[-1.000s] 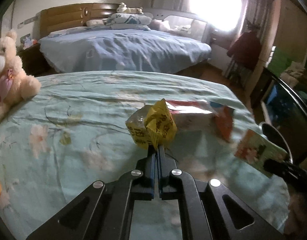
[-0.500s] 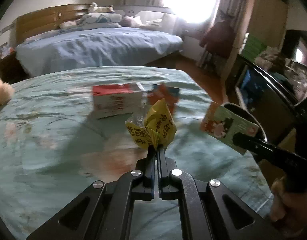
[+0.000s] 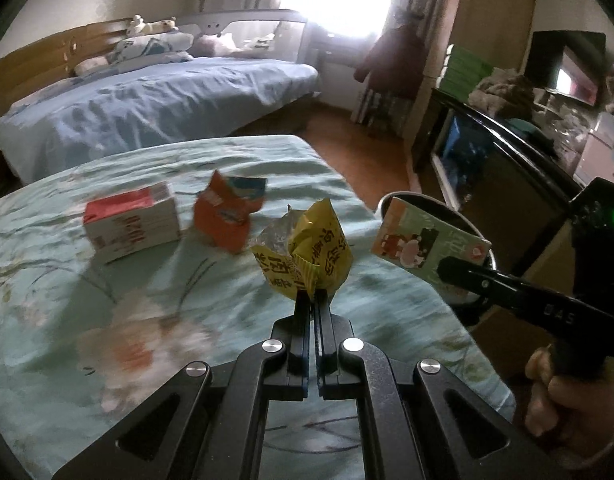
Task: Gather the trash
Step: 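Carry the yellow bag and green carton over the bin with both tools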
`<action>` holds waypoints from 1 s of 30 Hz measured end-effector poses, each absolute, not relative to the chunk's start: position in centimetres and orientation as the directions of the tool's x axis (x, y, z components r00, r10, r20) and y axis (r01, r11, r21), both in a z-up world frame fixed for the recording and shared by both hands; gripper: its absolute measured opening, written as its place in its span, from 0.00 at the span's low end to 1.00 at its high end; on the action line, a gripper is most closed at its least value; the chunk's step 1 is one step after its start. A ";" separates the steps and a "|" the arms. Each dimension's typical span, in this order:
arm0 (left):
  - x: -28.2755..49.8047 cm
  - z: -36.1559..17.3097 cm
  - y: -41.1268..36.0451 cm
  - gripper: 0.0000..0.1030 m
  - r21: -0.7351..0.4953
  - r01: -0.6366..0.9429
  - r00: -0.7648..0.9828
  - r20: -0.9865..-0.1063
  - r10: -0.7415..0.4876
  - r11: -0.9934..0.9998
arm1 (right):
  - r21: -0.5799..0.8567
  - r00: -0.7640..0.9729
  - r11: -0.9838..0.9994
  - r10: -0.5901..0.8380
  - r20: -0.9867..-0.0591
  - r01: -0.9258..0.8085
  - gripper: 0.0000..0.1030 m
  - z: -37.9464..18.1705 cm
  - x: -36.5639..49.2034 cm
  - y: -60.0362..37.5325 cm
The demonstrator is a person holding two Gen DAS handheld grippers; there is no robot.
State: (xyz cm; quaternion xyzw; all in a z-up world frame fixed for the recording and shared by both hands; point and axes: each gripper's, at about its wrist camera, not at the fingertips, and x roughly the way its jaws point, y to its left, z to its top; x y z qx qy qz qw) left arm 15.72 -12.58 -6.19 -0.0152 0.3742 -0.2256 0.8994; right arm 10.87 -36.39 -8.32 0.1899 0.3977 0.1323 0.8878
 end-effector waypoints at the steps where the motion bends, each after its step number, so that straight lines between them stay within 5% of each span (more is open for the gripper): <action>1: 15.8 -6.1 -12.9 0.01 -0.196 0.400 0.616 -0.666 -0.421 0.895 | 0.442 0.653 0.893 0.381 -0.655 -0.077 0.33 -8.3 10.8 -36.8; 30: 18.8 -6.7 -22.2 0.01 -0.182 0.519 0.548 -0.679 -0.488 0.835 | 0.431 0.701 0.899 0.256 -0.665 0.081 0.30 -9.1 9.8 -44.6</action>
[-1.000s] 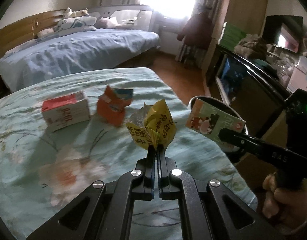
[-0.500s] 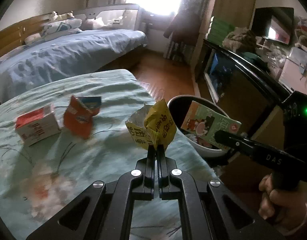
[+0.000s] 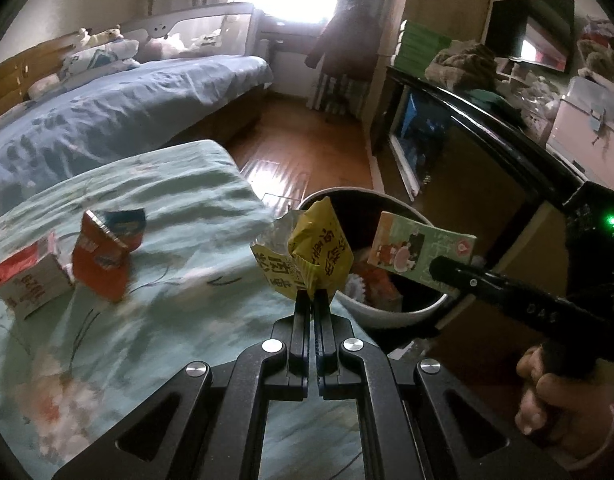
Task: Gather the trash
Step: 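Carry the yellow bag and green carton over the bin with both tools, then lower both items into the bin and open both tools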
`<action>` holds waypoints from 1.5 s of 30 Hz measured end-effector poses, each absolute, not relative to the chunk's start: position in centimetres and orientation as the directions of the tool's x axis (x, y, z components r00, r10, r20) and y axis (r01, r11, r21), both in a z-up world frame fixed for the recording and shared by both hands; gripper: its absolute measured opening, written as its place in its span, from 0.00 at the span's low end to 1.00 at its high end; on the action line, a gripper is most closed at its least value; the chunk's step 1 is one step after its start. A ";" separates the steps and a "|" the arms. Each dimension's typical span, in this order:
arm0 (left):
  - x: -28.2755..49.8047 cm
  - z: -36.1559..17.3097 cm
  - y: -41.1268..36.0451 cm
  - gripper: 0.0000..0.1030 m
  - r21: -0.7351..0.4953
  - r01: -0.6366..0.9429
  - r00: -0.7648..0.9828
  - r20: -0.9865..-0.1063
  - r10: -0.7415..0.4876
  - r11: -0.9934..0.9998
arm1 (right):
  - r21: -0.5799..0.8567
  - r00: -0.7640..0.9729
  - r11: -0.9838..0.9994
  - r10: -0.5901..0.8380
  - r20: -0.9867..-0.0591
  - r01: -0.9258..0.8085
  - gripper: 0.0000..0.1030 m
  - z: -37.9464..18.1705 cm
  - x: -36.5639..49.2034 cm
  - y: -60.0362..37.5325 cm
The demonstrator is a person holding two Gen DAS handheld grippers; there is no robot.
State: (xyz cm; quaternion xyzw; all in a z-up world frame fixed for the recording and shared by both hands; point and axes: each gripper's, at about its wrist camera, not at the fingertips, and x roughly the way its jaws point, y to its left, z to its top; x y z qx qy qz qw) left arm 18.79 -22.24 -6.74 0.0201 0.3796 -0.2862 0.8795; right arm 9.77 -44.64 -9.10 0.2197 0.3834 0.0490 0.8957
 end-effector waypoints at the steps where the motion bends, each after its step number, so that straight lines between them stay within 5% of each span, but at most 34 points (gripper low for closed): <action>1: 18.8 -6.7 -22.6 0.01 -0.180 0.523 0.547 -0.679 -0.490 0.833 | 0.433 0.702 0.897 0.254 -0.666 0.086 0.30 -9.2 9.8 -44.8; 45: 23.1 -8.0 -30.7 0.01 -0.147 0.582 0.497 -0.715 -0.493 0.800 | 0.395 0.683 0.901 0.174 -0.709 0.180 0.30 -10.4 13.2 -49.0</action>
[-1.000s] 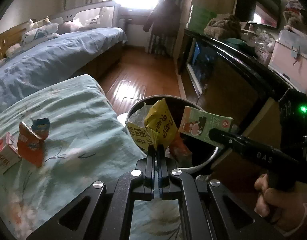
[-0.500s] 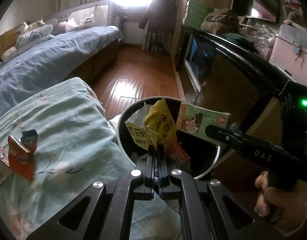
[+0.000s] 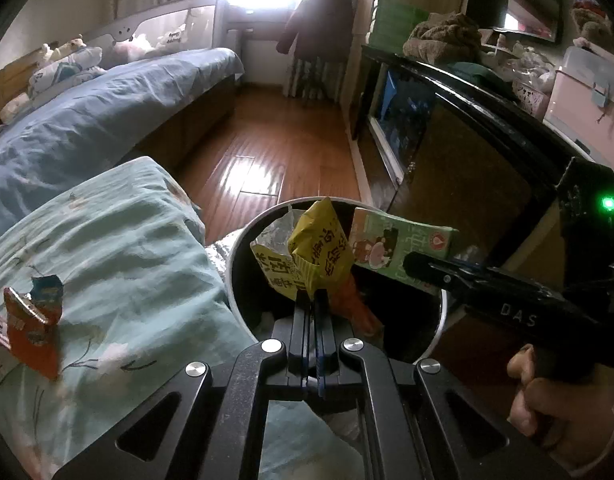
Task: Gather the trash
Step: 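Lower both items into the bin and open both tools, then move both open tools back over the bed toward the red carton and wrapper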
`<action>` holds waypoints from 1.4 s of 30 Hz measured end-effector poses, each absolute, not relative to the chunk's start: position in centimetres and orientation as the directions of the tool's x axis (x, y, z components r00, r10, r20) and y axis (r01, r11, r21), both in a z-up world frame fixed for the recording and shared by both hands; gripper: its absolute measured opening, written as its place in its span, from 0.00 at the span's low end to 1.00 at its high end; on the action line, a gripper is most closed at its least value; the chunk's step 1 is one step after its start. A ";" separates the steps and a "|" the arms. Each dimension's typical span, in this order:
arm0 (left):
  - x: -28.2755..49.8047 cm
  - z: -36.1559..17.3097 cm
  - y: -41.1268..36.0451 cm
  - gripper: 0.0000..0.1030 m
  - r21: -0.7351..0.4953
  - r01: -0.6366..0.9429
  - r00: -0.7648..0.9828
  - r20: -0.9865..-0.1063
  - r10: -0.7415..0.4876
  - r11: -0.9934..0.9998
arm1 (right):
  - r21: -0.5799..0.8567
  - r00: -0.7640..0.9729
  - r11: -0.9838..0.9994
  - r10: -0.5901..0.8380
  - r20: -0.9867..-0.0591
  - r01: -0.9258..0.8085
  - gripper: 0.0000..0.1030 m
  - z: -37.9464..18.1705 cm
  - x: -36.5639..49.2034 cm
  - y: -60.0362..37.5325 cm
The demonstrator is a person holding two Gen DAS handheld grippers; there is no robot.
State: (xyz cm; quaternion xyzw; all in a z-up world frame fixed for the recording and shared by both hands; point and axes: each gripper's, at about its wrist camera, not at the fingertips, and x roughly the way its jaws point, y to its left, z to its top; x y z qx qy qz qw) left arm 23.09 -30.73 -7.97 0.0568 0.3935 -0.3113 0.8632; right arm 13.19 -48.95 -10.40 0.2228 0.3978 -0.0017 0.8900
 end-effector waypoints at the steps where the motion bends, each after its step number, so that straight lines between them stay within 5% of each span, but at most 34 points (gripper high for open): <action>1: 23.1 -8.0 -30.8 0.01 -0.145 0.583 0.497 -0.715 -0.492 0.800 | 0.395 0.682 0.901 0.174 -0.710 0.181 0.30 -10.4 13.2 -49.0; 10: 23.8 -8.6 -31.4 0.05 -0.154 0.579 0.479 -0.730 -0.487 0.800 | 0.394 0.665 0.898 0.175 -0.726 0.194 0.33 -10.5 13.7 -49.2; 14: 23.8 -8.2 -31.0 0.34 -0.154 0.557 0.499 -0.723 -0.478 0.816 | 0.412 0.672 0.887 0.177 -0.719 0.207 0.42 -10.3 13.5 -49.5; 16: 23.4 -7.8 -30.6 0.38 -0.157 0.554 0.511 -0.711 -0.483 0.818 | 0.422 0.681 0.883 0.181 -0.710 0.205 0.56 -10.0 13.3 -49.5; 28: 20.6 -7.8 -23.7 0.49 -0.201 0.484 0.543 -0.694 -0.473 0.851 | 0.437 0.696 0.888 0.224 -0.682 0.142 0.77 -8.4 12.3 -45.7; 42: 16.5 -7.0 -13.9 0.64 -0.219 0.310 0.637 -0.675 -0.373 0.925 | 0.464 0.656 0.886 0.349 -0.669 0.002 0.89 -8.0 12.2 -37.9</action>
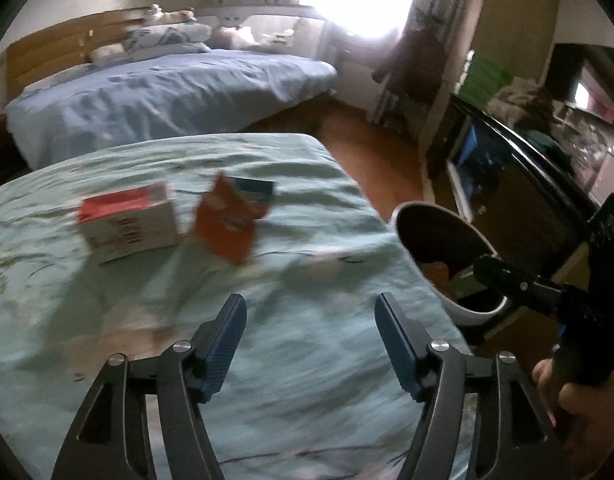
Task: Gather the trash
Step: 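Move both open tools back over the bed toward the red carton and wrapper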
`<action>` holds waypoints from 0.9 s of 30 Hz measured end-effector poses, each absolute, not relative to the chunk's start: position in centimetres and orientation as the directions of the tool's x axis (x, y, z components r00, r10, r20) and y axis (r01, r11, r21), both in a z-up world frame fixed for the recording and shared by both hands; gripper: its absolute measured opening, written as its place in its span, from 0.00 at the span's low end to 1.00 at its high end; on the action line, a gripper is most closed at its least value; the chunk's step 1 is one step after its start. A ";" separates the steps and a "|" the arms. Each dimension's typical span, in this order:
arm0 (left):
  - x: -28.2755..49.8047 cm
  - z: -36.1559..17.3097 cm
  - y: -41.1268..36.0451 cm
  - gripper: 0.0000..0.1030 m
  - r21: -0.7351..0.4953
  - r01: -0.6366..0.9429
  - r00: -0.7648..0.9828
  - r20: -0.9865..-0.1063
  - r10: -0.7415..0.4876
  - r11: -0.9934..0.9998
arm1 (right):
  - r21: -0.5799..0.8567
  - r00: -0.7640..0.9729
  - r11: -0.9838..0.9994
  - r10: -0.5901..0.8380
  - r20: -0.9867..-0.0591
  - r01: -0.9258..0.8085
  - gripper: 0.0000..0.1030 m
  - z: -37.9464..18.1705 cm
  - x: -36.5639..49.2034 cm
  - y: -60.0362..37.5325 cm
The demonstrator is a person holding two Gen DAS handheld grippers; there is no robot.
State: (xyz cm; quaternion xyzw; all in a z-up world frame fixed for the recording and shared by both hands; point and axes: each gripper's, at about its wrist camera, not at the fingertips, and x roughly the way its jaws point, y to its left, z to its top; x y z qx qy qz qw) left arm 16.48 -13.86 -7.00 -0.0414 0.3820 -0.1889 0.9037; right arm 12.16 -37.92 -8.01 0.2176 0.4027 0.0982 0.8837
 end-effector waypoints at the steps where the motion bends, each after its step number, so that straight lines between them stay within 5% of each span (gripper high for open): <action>1: 16.0 -6.9 -13.2 0.64 -0.214 0.297 0.646 -0.673 -0.361 0.931 | 0.464 0.654 0.886 0.354 -0.668 -0.006 0.90 -8.0 12.2 -37.5; 27: 16.7 -7.7 -3.0 0.68 -0.199 0.175 0.659 -0.704 -0.265 0.964 | 0.444 0.577 0.879 0.457 -0.676 -0.176 0.95 -9.2 15.3 -27.6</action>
